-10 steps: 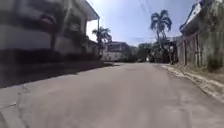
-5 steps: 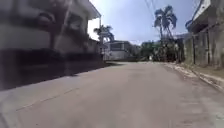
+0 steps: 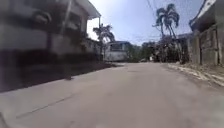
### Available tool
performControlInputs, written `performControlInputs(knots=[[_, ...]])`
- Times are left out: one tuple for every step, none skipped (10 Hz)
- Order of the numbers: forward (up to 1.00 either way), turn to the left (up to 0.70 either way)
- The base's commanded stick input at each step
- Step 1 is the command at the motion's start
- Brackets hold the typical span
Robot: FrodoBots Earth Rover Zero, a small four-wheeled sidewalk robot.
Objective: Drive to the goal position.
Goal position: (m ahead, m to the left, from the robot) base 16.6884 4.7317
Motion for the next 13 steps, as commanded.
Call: performControlInputs(knots=[[1.0,0.0],[1.0,0.0],[1.0,0.0],[1.0,0.0],[1.0,0.0],[1.0,0.0],[1.0,0.0],[1.0,0.0],[1.0,0.0],[1.0,0.0],[1.0,0.0],[1.0,0.01],[1.0,0.03]])
